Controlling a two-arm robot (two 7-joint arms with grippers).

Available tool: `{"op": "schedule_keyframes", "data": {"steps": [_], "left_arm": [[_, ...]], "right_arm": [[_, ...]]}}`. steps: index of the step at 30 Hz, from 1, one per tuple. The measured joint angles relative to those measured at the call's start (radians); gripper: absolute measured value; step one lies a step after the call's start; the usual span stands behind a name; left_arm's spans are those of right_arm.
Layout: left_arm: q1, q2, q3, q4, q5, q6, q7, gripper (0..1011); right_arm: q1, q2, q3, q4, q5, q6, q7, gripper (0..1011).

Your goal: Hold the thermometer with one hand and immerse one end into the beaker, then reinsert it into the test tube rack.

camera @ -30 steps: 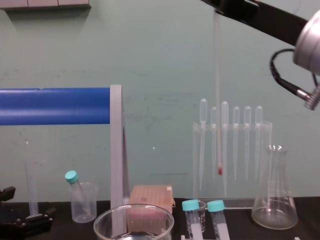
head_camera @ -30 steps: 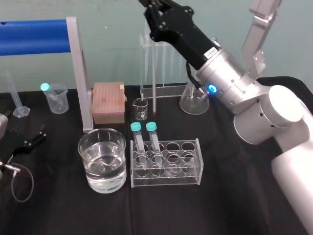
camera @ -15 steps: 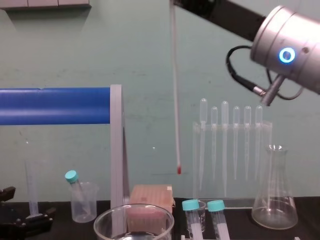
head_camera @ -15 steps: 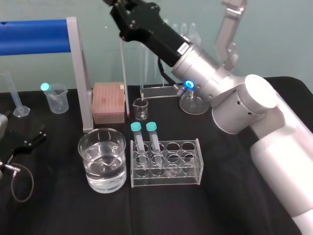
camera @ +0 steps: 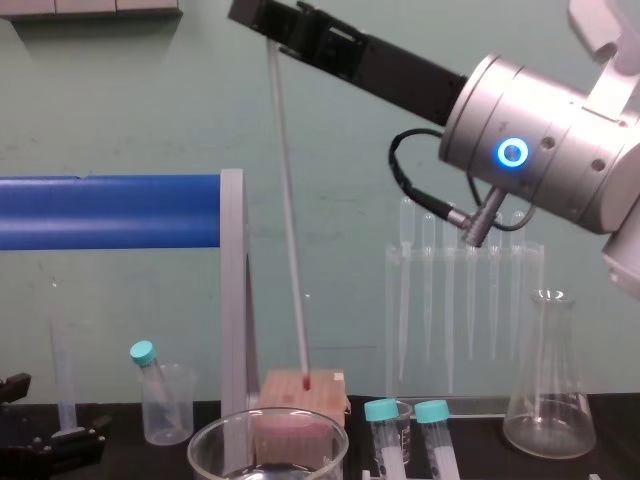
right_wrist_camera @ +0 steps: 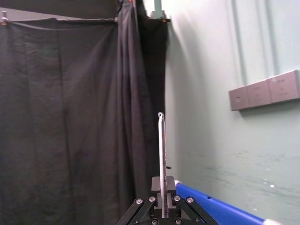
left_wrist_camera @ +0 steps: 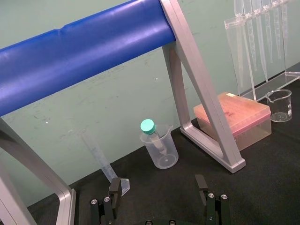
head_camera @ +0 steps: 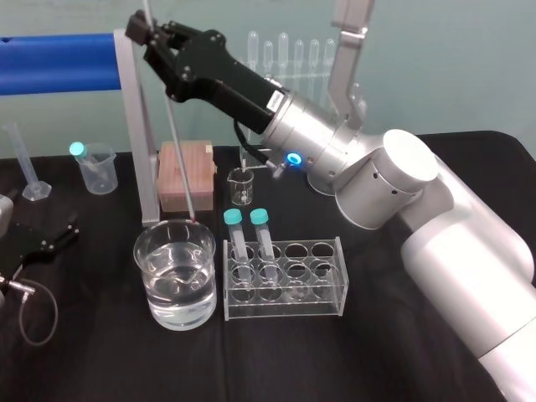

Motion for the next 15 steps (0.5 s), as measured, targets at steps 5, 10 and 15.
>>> {"op": "schedule_keyframes", "data": {"steps": [5, 10, 15], "left_arm": [[0.000, 0.000, 0.000, 0.000, 0.000, 0.000, 0.000, 1008], [0.000, 0.000, 0.000, 0.000, 0.000, 0.000, 0.000, 1008], [0.000, 0.000, 0.000, 0.000, 0.000, 0.000, 0.000, 1008]], "right_arm": [[0.007, -0.003, -0.027, 0.031, 0.016, -0.016, 0.033, 53], [0.021, -0.011, -0.058, 0.087, 0.017, -0.038, 0.057, 53], [0.034, -0.025, -0.077, 0.141, 0.015, -0.057, 0.076, 53]]}}
